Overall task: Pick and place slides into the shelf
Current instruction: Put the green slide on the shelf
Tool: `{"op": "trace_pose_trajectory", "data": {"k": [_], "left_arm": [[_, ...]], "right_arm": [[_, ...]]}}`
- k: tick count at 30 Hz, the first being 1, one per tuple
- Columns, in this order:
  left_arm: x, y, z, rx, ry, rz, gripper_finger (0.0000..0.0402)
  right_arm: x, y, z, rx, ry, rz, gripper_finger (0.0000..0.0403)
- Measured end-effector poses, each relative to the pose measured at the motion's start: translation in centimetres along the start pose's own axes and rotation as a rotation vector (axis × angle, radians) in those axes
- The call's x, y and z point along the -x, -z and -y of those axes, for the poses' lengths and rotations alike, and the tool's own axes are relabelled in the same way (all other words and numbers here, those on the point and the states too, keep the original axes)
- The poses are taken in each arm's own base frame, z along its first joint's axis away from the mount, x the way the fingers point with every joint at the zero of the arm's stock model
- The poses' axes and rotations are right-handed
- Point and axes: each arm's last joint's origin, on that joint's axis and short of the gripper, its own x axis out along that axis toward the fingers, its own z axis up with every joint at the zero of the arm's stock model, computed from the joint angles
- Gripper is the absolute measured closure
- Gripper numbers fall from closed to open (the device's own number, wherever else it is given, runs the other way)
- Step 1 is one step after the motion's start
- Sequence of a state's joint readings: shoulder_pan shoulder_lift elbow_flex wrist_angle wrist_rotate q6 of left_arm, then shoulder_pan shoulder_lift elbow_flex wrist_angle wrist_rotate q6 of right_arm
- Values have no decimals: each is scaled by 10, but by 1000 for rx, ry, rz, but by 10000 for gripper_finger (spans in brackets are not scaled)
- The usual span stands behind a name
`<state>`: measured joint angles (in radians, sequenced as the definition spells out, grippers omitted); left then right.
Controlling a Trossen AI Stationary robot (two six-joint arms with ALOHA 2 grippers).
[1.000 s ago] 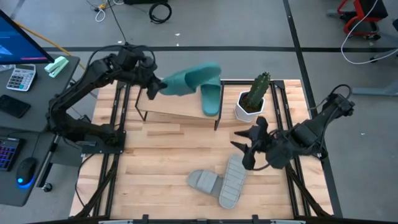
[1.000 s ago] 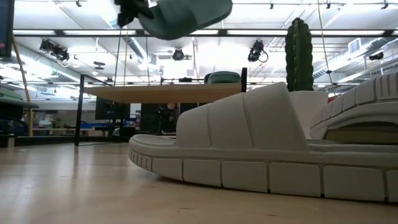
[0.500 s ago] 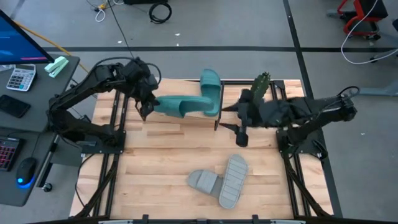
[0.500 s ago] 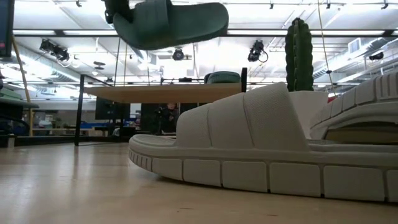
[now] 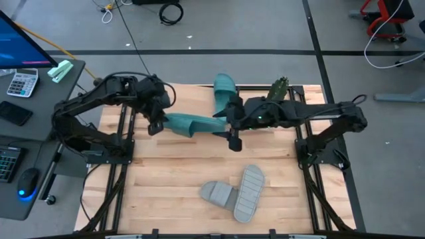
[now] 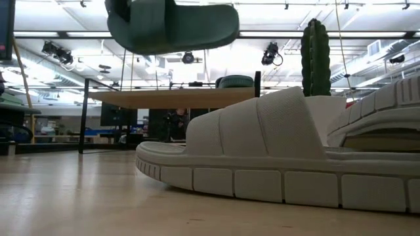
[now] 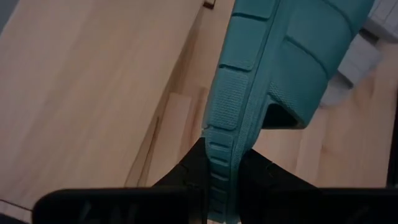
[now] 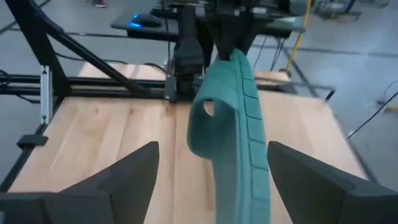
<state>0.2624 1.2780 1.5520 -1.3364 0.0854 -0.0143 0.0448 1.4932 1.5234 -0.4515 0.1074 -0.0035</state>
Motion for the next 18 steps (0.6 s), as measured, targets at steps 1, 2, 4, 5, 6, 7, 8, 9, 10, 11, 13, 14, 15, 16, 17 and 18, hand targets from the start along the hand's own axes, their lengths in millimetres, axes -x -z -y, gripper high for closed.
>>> {"op": "trace_pose_trajectory", "data": {"k": [1, 2, 4, 5, 6, 7, 8, 9, 10, 11, 13, 14, 15, 16, 17, 18], "left_arm": [[-1, -1, 1, -4, -2, -4, 351], [-3, -1, 2, -10, -1, -12, 352], [-6, -3, 6, -25, 7, -21, 352], [-8, -3, 7, -34, 9, -27, 352], [-11, -4, 8, -47, 13, -38, 352], [-13, -5, 11, -62, 18, -49, 352], [-15, -6, 13, -70, 22, -59, 352], [-18, -6, 14, -81, 25, -74, 352], [-21, -7, 16, -91, 29, -91, 352], [-23, -7, 19, -101, 34, -106, 352], [-29, -9, 23, -124, 32, -124, 352], [-32, -10, 26, -139, 31, -133, 352], [-35, -10, 28, -153, 29, -145, 352], [-37, -11, 31, -163, 27, -155, 352], [-39, -11, 33, -177, 21, -161, 352], [-41, -11, 35, -190, 14, -171, 352]], "right_arm": [[-5, 2, 1, -7, -8, -10, 96], [-9, 4, 3, -13, -15, -19, 96], [-19, 7, 4, -16, -22, -39, 98], [-24, 10, 4, -17, -23, -50, 98], [-29, 11, 4, -17, -24, -54, 98], [-33, 13, 4, -17, -25, -58, 99], [-38, 15, 5, -18, -25, -68, 99], [-42, 16, 5, -19, -25, -67, 99], [-45, 16, 5, -28, -33, -58, 99], [-48, 16, 7, -43, -37, -53, 98], [-54, 17, 9, -95, -54, -40, 98], [-58, 18, 10, -120, -61, -40, 98], [-61, 20, 11, -143, -68, -51, 99], [-65, 22, 11, -161, -76, -60, 99], [-68, 23, 11, -176, -86, -63, 100], [-71, 25, 10, -187, -96, -70, 100]]}}
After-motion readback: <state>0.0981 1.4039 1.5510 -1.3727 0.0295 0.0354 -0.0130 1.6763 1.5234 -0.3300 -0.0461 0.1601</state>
